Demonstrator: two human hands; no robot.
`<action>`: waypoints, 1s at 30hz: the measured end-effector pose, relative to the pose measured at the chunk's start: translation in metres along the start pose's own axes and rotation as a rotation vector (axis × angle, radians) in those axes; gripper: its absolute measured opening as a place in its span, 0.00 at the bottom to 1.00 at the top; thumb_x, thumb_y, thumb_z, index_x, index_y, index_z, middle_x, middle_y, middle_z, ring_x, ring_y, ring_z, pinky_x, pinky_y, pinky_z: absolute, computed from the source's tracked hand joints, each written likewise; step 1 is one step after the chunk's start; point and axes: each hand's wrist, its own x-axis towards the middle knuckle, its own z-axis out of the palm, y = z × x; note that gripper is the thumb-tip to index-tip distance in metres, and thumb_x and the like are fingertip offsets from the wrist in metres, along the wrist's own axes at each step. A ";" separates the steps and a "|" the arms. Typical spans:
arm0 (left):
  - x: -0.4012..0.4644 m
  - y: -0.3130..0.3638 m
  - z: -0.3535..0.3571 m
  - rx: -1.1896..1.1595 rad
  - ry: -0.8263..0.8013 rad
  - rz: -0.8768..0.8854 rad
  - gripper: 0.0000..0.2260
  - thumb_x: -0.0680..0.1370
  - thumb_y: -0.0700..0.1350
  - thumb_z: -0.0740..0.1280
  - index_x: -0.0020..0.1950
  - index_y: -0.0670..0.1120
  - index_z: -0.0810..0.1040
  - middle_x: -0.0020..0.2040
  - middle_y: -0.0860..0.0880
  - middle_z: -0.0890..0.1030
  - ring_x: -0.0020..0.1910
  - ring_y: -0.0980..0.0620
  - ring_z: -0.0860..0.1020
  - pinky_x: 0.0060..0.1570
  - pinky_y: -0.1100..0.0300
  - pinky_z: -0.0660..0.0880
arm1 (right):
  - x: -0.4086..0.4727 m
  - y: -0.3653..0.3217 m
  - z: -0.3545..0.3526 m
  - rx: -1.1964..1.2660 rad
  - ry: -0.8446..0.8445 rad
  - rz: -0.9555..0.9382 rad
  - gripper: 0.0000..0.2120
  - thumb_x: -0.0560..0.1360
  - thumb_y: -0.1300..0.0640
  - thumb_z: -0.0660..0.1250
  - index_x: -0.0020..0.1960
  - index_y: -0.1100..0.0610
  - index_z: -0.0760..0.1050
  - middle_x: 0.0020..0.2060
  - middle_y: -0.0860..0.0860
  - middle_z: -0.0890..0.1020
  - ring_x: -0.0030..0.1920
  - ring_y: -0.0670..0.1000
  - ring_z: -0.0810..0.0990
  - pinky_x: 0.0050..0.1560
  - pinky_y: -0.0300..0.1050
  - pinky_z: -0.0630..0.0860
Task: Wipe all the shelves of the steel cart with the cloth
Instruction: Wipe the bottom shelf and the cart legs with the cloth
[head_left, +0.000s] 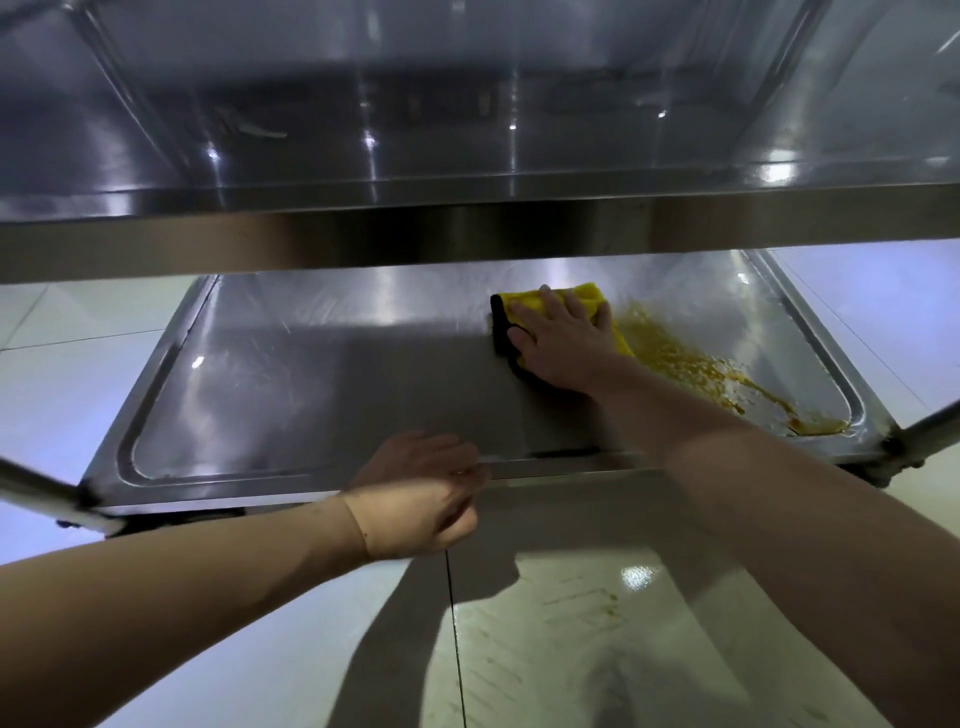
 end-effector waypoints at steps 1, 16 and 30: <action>-0.002 0.000 0.001 0.009 0.003 0.003 0.10 0.72 0.49 0.64 0.47 0.48 0.82 0.41 0.49 0.77 0.40 0.45 0.76 0.37 0.53 0.74 | 0.008 0.000 -0.003 0.009 -0.015 0.011 0.27 0.84 0.38 0.50 0.82 0.36 0.50 0.85 0.50 0.47 0.84 0.59 0.45 0.77 0.75 0.42; -0.011 -0.009 0.010 0.095 -0.072 0.127 0.23 0.68 0.49 0.67 0.61 0.43 0.80 0.53 0.48 0.76 0.48 0.45 0.75 0.43 0.52 0.75 | -0.011 -0.004 0.006 0.028 0.011 0.041 0.26 0.84 0.38 0.49 0.81 0.34 0.52 0.85 0.48 0.48 0.84 0.56 0.46 0.77 0.73 0.42; -0.014 -0.001 -0.002 0.037 -0.101 0.046 0.21 0.70 0.53 0.64 0.59 0.48 0.81 0.50 0.49 0.76 0.49 0.46 0.75 0.45 0.51 0.73 | -0.127 0.013 0.020 -0.026 -0.118 -0.019 0.25 0.86 0.37 0.46 0.82 0.31 0.45 0.84 0.43 0.41 0.84 0.51 0.37 0.80 0.68 0.40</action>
